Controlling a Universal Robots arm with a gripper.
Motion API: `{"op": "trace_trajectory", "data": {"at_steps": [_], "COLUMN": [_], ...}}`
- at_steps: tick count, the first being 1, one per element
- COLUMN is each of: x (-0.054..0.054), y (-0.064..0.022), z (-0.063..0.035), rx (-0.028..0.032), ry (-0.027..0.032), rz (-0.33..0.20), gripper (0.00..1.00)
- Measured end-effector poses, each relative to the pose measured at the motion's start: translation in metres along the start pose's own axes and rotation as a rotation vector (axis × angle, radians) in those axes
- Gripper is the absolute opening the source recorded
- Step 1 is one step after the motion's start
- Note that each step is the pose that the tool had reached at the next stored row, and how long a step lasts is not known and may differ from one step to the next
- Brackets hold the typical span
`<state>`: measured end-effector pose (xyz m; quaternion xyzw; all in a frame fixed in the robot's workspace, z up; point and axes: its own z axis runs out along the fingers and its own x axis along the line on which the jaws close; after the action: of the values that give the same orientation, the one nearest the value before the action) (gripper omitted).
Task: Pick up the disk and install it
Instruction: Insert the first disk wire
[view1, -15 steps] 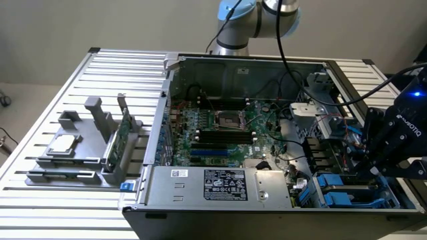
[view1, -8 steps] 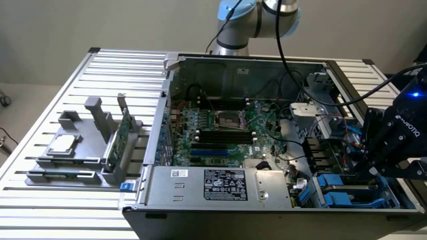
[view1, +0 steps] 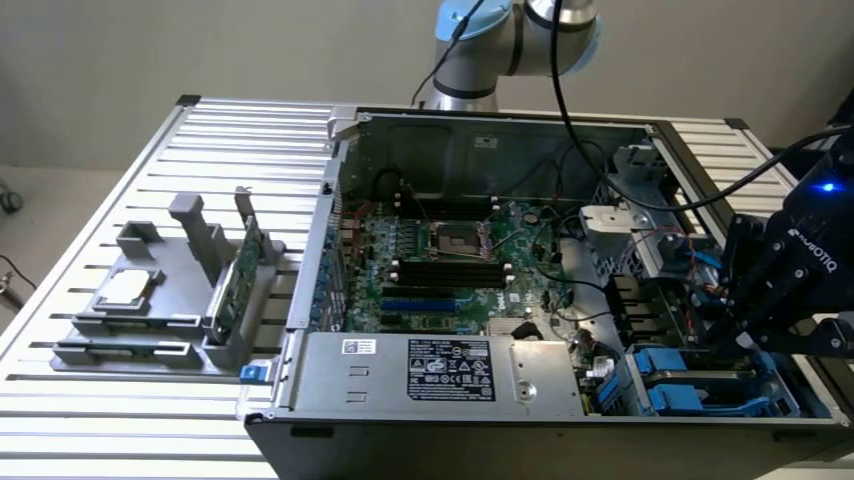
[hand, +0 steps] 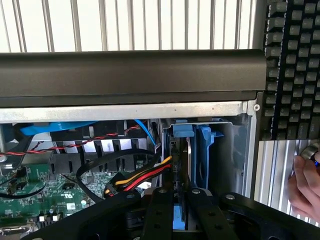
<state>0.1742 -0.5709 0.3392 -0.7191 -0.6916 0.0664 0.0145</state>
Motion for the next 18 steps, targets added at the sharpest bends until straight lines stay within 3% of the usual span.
{"op": "trace_trajectory", "data": {"at_steps": [18], "x": [0.0003], "y": [0.0023], "z": [0.0014], "rx": [0.0], "ry": [-0.0011], "rz": [0.0], "gripper": [0.16]}}
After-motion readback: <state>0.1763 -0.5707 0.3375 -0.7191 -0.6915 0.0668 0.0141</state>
